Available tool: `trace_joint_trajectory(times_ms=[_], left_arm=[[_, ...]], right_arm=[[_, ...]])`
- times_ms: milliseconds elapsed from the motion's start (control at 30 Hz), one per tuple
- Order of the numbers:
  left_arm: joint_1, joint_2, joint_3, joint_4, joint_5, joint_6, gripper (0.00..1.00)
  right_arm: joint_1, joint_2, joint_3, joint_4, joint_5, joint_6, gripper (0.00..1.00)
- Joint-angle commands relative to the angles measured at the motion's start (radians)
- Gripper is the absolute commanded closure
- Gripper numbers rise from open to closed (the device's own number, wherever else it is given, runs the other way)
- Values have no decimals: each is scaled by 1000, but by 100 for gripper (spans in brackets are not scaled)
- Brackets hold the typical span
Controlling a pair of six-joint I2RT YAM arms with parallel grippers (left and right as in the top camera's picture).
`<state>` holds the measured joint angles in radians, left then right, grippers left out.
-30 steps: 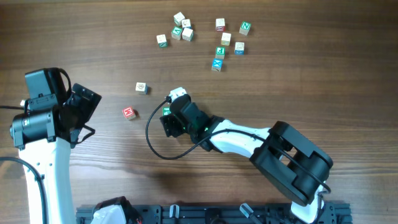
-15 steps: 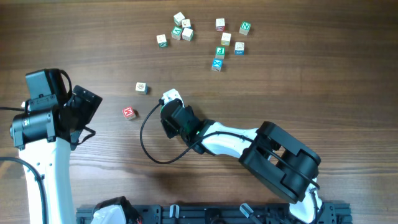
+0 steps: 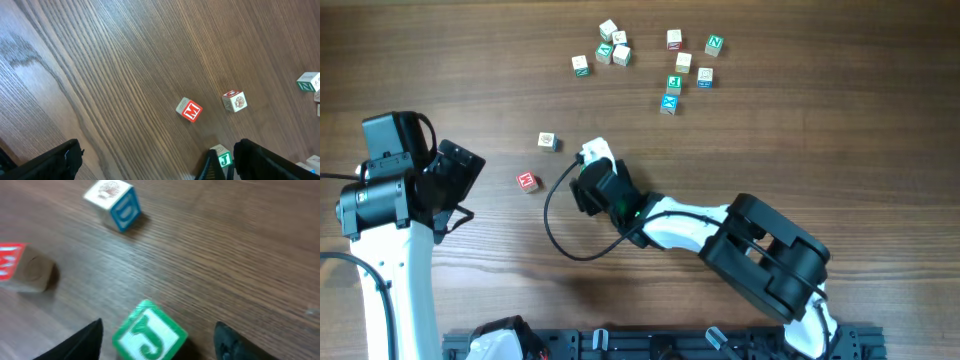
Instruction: Form a circle
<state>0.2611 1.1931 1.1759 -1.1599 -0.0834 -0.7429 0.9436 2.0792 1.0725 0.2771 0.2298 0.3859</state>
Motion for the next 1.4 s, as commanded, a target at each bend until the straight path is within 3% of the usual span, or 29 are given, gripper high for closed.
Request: trace_joint_trajectory(times_ms=[0,100,233,433,467,533,633,733,867,1100,1367], left_arm=[[5,1,-2,0,5,-5,0],[5,1,-2,0,5,-5,0],[5,1,-18,4,5,-5,0],[5,2,-81,50,5,-6,0],[5,2,-86,53,5,-6,0],[5,2,-86,53,5,-6,0],[5,2,-86,54,5,-5,0],[5,2,-86,78,5,-6,0],[5,2,-86,86,5,-6,0],[5,2,-86,87,5,-6,0],[5,2,-86,90,5,-6,0]], right_arm=[[-2,43,27,-1,51,50,44],[-2,44,27,-7,51,58,56],[-2,44,37,-5,-19,-56,70],[-5,43,53,-6,-81,-150,71],[-5,41,54,-6,-80,-150,60],[-5,14,56,-26,-56,-149,29],[-14,-76,61,-122,-46,-158,0],[-68,-135,61,-154,-205,-413,0],[-186,-112,61,-154,-506,-560,0],[-252,-40,61,-51,-630,-595,0],[-233,93,61,58,-573,-587,3]])
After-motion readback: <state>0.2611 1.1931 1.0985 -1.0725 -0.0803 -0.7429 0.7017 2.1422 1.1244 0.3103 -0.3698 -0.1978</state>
